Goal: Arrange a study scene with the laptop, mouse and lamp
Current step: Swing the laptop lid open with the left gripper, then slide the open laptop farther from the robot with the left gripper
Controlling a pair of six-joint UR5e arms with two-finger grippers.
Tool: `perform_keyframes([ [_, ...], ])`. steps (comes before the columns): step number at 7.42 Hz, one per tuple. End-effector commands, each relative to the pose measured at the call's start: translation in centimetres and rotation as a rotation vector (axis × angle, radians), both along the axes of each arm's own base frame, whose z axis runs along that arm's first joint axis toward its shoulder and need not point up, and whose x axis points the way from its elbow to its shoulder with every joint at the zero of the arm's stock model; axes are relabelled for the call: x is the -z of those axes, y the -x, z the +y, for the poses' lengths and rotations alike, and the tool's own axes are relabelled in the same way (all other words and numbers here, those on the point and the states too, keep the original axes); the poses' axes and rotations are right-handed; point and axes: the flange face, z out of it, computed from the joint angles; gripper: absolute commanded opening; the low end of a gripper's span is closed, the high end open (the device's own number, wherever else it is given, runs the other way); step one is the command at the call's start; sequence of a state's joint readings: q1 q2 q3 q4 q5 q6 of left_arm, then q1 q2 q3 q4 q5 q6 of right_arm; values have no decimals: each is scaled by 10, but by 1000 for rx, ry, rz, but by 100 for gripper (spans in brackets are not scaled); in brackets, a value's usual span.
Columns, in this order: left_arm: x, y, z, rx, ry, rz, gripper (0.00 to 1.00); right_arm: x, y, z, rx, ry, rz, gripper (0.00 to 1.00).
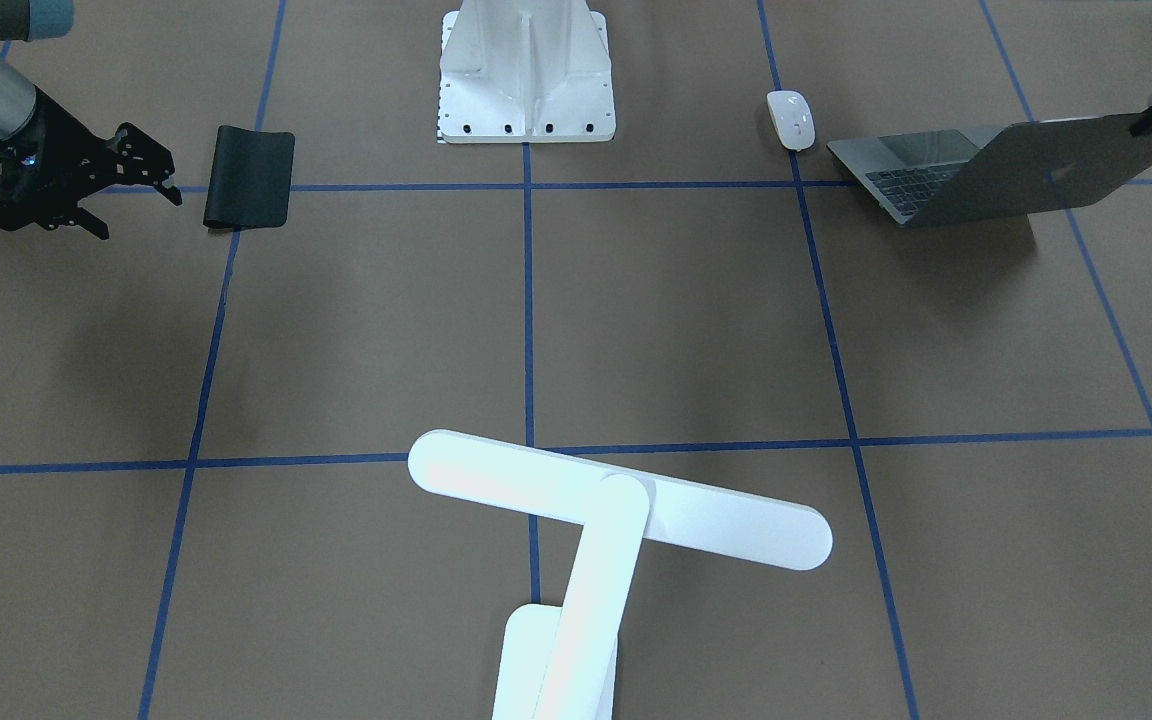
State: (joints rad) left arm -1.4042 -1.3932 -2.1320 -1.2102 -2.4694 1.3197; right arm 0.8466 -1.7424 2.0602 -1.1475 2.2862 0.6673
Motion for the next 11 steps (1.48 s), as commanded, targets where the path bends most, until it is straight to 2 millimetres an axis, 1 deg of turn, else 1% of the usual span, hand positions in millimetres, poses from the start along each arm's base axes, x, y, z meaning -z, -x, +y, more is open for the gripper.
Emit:
perform_keyframes([
  [1,47,-10,-61,20,-22,2,7,-12,-9,7,-6,24,18,98],
  [2,80,-16,-79,33,-30,5,7,-15,-10,9,-6,30,23,98],
  [3,113,-26,-94,53,-40,11,7,-15,-12,9,-9,31,24,98],
  [4,141,-56,-102,45,-39,17,7,-19,-14,11,-8,38,29,98],
  [5,172,-100,-107,20,-29,22,7,-20,-15,12,-7,42,30,98],
  [6,209,-133,-111,12,-29,39,6,-21,-17,11,-7,51,25,98],
  [7,234,-161,-113,-25,-53,53,6,-20,-18,11,-17,71,20,98],
  [8,254,-170,-123,-32,-80,64,6,-19,-18,11,-21,75,19,98],
  [10,284,-174,-139,-5,-159,21,6,-23,-18,10,-23,82,25,98],
  [11,298,-182,-145,-8,-167,27,5,-24,-18,10,-23,84,27,98],
])
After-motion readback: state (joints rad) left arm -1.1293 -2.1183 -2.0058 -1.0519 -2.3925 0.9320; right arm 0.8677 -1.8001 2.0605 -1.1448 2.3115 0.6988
